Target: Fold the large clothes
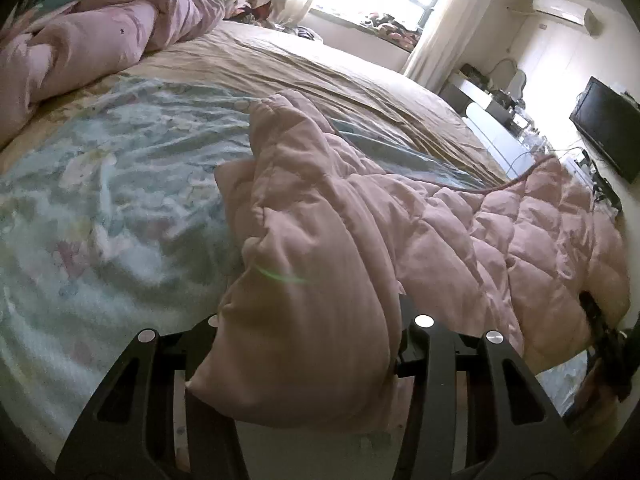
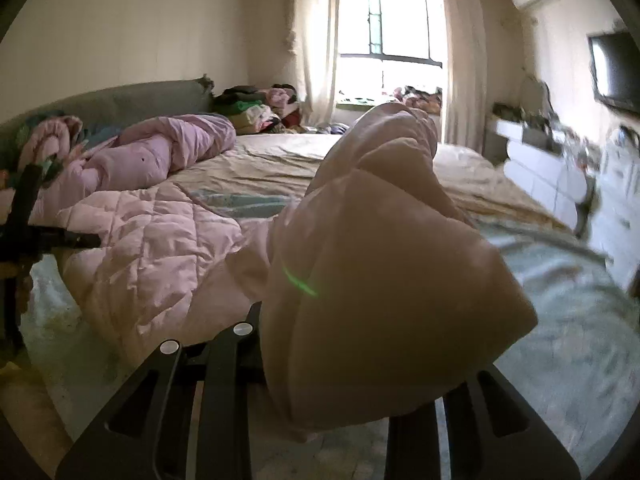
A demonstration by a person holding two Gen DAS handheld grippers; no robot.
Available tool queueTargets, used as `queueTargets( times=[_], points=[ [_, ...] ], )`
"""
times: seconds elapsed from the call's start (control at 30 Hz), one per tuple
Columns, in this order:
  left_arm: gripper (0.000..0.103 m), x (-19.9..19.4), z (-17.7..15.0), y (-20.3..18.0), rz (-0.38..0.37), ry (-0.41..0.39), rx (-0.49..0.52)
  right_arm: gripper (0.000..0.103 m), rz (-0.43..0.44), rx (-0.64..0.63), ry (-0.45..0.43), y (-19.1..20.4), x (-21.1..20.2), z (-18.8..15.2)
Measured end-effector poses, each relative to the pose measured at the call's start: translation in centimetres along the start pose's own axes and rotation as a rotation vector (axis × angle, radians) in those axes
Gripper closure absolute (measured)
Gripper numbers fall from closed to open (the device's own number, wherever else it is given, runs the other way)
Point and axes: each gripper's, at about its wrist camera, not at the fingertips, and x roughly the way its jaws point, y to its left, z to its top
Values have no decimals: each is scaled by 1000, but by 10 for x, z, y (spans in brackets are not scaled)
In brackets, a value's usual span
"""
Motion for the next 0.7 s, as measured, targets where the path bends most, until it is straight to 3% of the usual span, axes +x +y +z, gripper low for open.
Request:
queueTargets(
  times=[0.2, 0.4, 0.7],
  points=[
    [63, -5, -14, -1, 23, -12, 22, 77, 5, 191, 63, -26, -4, -24],
    [60, 7, -21, 11, 54, 16, -7, 76, -32, 397, 179, -50, 29, -42],
    [54, 18, -23, 9, 99, 31, 11, 73, -50, 550, 242, -59, 53, -52]
  ],
)
